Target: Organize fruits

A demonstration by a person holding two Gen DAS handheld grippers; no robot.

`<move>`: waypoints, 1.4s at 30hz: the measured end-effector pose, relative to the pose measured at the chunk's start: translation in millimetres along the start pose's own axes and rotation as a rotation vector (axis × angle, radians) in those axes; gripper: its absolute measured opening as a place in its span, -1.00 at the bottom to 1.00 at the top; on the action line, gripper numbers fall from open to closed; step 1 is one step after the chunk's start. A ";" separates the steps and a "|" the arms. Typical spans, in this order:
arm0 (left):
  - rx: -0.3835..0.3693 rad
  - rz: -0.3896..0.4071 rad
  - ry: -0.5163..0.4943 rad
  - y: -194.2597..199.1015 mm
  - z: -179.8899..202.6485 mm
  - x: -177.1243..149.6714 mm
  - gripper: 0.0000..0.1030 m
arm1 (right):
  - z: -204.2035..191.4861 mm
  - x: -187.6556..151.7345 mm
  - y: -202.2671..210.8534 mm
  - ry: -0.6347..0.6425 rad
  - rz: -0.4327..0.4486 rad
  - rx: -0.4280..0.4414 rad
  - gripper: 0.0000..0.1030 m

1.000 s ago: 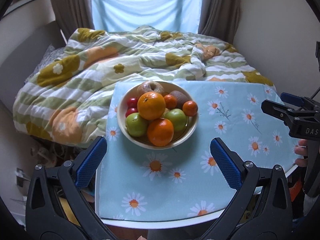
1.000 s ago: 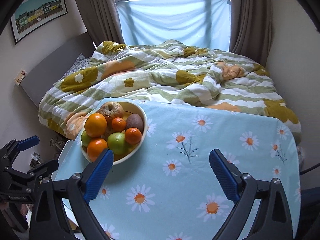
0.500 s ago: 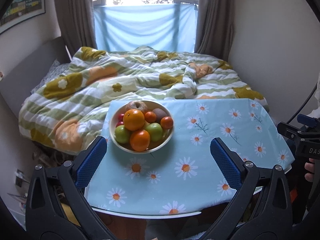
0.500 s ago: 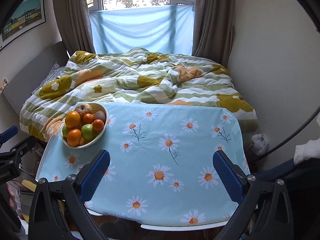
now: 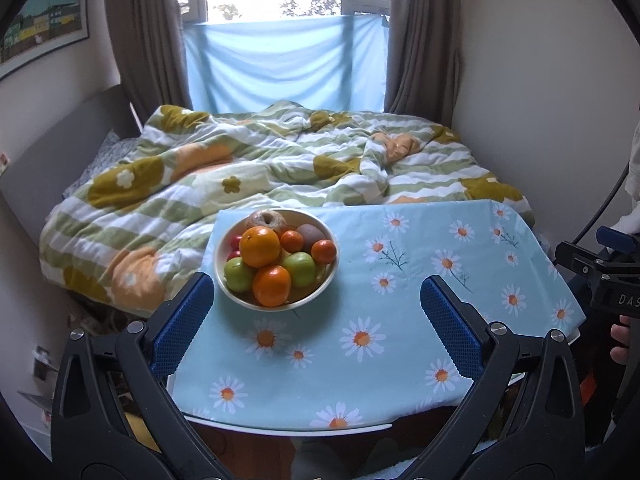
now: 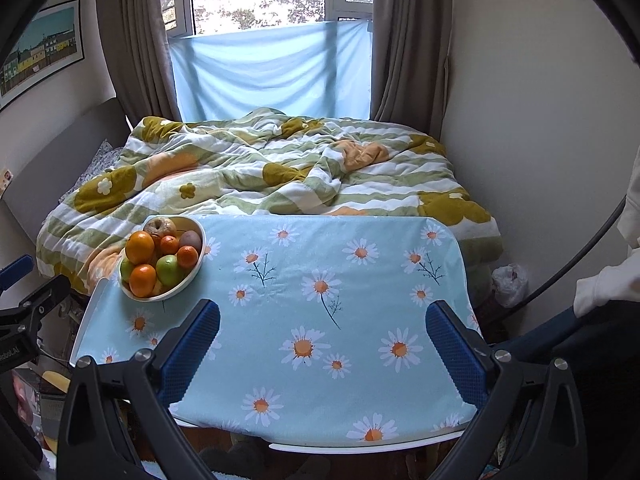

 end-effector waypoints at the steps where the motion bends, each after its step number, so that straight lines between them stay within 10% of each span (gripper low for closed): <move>1: 0.001 0.000 0.000 0.3 -0.3 0.2 1.00 | -0.1 -0.3 -0.1 0.000 -0.001 0.000 0.99; 42: 0.007 -0.002 -0.003 -1.8 2.1 10.6 1.00 | 4.1 2.3 -2.4 -0.003 -0.001 0.005 0.99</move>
Point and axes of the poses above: each gripper's, at about its wrist camera, not at the fingertips, and y roughly against the way its jaws point, z to its right, x to its top, the point moved 6 cm from there along -y, roughly the way its jaws point, and after that the axes turned 5 degrees about x, right-handed, at the moved point
